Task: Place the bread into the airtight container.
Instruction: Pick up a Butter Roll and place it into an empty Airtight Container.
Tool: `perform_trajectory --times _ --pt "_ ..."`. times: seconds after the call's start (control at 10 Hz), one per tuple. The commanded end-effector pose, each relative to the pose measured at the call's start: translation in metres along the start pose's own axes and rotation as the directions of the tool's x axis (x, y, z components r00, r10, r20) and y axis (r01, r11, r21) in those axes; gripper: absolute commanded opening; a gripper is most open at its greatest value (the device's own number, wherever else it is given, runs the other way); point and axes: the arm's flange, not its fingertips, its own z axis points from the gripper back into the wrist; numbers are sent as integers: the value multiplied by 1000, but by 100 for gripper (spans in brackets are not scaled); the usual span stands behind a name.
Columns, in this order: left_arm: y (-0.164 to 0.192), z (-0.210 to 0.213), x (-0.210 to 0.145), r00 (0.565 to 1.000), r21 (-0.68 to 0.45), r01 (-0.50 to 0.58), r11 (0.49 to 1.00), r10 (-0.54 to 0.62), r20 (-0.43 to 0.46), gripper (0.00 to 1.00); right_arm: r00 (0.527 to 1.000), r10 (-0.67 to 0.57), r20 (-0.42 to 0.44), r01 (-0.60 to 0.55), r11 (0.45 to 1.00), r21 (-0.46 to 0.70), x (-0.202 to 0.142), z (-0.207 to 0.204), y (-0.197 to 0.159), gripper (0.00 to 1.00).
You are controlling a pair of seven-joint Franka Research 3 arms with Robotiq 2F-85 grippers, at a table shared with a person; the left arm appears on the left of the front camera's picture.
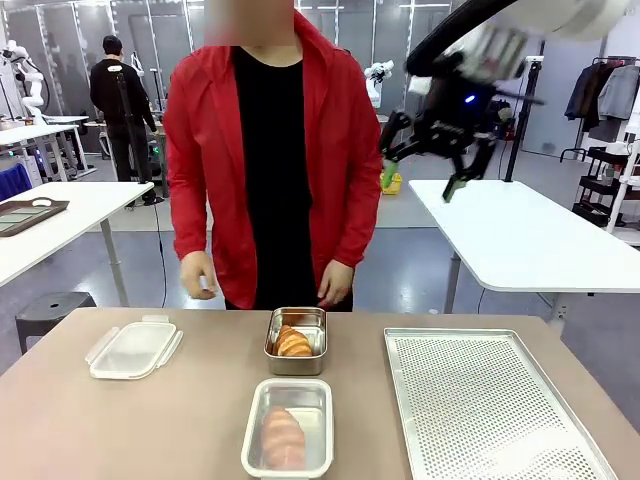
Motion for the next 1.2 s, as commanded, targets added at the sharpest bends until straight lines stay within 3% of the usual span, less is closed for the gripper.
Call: perform_trajectory --times 0.0,0.1,0.3,0.6,0.9,1.1 --pt "-1 1 -1 1000 -1 19 1000 -19 -4 100 987 144 73 -140 989 -49 -56 33 -35 100" --pt "-1 1 -1 1000 -1 19 1000 -19 -4 100 975 203 87 -189 971 -143 -81 51 -55 100" --pt "-1 1 -1 1000 -1 19 1000 -19 -4 100 945 303 123 -292 951 -102 -113 74 -82 100" --pt "-1 1 -1 1000 -1 19 1000 -19 -4 100 934 309 179 -296 951 -93 -156 91 -101 100" --pt "-1 1 -1 1000 -1 19 1000 -19 -4 100 951 267 156 -258 963 -77 -154 77 -109 100" --pt "-1 1 -1 1000 -1 19 1000 -19 -4 100 939 304 157 -289 951 -113 -164 96 -100 100"
